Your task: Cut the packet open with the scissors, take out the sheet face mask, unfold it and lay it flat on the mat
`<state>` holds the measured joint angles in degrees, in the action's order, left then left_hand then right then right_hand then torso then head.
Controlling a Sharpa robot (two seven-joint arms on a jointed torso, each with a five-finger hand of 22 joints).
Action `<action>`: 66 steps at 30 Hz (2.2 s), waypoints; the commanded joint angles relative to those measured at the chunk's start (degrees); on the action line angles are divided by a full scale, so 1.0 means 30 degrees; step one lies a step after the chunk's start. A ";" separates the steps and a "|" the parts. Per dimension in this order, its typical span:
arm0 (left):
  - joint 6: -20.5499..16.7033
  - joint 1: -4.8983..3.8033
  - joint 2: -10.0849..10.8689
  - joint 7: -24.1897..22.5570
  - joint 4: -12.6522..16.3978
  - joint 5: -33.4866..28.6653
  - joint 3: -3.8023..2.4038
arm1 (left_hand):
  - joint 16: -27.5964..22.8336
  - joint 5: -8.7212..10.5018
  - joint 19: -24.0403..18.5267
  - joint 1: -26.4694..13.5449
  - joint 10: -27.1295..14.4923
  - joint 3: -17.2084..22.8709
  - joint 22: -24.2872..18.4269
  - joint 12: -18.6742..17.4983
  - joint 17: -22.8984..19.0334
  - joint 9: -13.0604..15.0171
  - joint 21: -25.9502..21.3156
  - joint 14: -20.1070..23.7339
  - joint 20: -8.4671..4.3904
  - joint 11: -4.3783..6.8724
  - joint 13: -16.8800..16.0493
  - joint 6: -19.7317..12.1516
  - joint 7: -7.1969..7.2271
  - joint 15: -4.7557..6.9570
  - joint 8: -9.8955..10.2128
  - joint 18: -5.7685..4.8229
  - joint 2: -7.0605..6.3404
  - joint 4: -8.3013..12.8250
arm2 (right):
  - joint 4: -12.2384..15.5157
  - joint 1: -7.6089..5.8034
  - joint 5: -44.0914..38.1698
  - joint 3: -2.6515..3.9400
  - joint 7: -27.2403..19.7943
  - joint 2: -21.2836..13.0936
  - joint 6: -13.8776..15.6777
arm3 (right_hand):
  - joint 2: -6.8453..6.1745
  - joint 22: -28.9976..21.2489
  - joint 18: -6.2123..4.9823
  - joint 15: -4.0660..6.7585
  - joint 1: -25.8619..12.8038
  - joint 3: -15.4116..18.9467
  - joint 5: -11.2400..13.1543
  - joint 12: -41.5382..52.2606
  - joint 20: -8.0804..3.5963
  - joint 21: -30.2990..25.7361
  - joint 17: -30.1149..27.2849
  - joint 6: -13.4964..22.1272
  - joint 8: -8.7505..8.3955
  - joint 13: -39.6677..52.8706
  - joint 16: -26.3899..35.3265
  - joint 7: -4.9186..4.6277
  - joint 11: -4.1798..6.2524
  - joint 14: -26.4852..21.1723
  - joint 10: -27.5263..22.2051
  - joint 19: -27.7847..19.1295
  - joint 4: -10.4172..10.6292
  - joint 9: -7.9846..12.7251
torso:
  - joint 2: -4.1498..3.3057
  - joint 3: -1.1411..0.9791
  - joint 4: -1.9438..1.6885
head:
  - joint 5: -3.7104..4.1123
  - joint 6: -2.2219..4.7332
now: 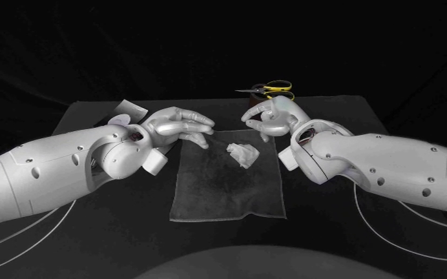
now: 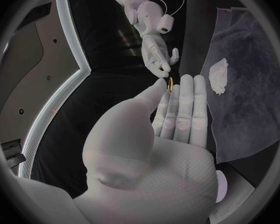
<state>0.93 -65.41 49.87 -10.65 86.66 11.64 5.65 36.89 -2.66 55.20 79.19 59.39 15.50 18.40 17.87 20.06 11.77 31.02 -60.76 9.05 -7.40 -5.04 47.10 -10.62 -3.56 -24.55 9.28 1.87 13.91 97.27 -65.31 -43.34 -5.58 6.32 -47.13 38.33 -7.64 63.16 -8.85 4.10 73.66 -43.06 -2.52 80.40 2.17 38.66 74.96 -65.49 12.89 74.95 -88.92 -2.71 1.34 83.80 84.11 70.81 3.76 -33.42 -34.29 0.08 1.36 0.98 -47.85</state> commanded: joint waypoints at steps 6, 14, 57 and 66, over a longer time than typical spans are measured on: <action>0.0402 0.0230 0.0509 0.0431 0.1351 0.3689 -0.0021 | 0.3709 -0.0061 0.0747 -0.0842 0.1785 0.1128 0.2394 0.0308 0.2724 -0.0340 0.3756 -0.2102 -0.0883 0.0783 -0.0154 0.2103 0.0471 0.0863 0.0372 0.0365 0.0140 -0.0327 | -0.0184 -0.0015 0.0307 0.0016 -0.0205 0.0004 -0.0466 | 0.0085 0.0018 -0.0155 0.0125 -0.0194 0.0058 -0.0083 -0.0095 -0.0068 -0.0096 0.4479 0.0000 0.0496 0.3348 -0.0097 -0.0099 0.0018 0.1956 0.1509 0.0070 -0.0156 -0.0792 | 0.0031 0.0001 -0.0029 | 0.0035 -0.0025; -0.0912 0.0293 0.0223 0.0454 0.1108 0.3147 -0.0018 | 0.4274 -0.0054 -0.0091 -0.1278 0.1547 0.2163 0.2971 -0.0211 0.3679 -0.0588 0.4513 -0.1130 -0.0760 0.0576 -0.0091 0.1927 0.0280 0.0661 0.1094 0.0325 -0.0338 -0.0619 | -0.0414 -0.0105 -0.2238 -0.0004 0.0402 -0.0229 -0.2932 | 0.0051 -0.0979 -0.0395 -0.0410 -0.1014 0.1176 -0.0089 -0.1627 0.0159 -0.2282 0.2964 0.2370 -0.0469 0.2626 0.0701 -0.0908 -0.0653 0.1564 0.1101 -0.1010 -0.0642 -0.0713 | -0.0006 -0.0034 0.0034 | 0.0001 -0.0116; -0.4042 0.0473 -0.2023 0.3280 -0.0753 0.2332 0.0016 | 1.5715 -0.0048 0.4726 -0.1229 -0.0123 0.3620 1.1302 0.9432 1.8080 0.0505 1.2705 -0.7477 -0.1376 0.1481 -0.6630 0.1659 0.1071 0.1406 -0.0012 -0.0634 -0.2717 -0.5500 | -0.4857 0.1886 -1.8727 -0.0621 0.5255 0.3417 -0.2912 | -0.1267 -0.1062 -0.0411 -0.0531 -0.2353 0.5752 -0.0116 -0.2197 0.0496 -0.2467 0.2666 0.1650 -0.1047 0.2279 0.0837 -0.0890 -0.0709 0.1493 0.0857 -0.0635 0.0478 0.0152 | -0.0551 -0.0077 -0.0108 | -0.0002 -0.0716; -0.3896 0.0490 -0.2098 0.3648 -0.0824 0.2314 0.0016 | 1.5834 -0.0047 0.4788 -0.1202 -0.0188 0.3676 1.1514 0.9744 1.8324 0.0554 1.2888 -0.7591 -0.1380 0.1486 -0.6819 0.1624 0.1074 0.1412 -0.0083 -0.0660 -0.2745 -0.5640 | -0.4818 0.1940 -1.8315 -0.0622 0.4624 0.3362 -0.2470 | 0.0111 -0.0342 -0.0200 -0.0003 -0.0895 0.4766 -0.0087 -0.0573 0.0305 -0.1126 0.3911 0.0208 -0.0536 0.3069 0.0184 -0.0136 -0.0066 0.1831 0.1302 0.0135 0.0258 0.0171 | -0.0530 -0.0098 -0.0110 | -0.0018 -0.0716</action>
<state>-10.81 -63.95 43.73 -0.49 84.15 18.94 5.74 84.25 -2.66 69.14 75.43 59.21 26.49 52.85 46.76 74.93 13.38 69.40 -83.25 5.00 -3.00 -25.40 52.31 -7.34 0.69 -24.60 8.35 -5.95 -2.70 82.71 -59.52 -98.09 -7.47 21.34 -37.02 30.46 -7.17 62.00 -9.24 3.84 70.38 -28.53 -2.55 78.22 2.94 34.98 74.91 -64.52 11.01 74.95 -88.16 -3.05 0.84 83.93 84.03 70.87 4.46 -32.81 -35.90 -0.16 1.01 0.99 -50.00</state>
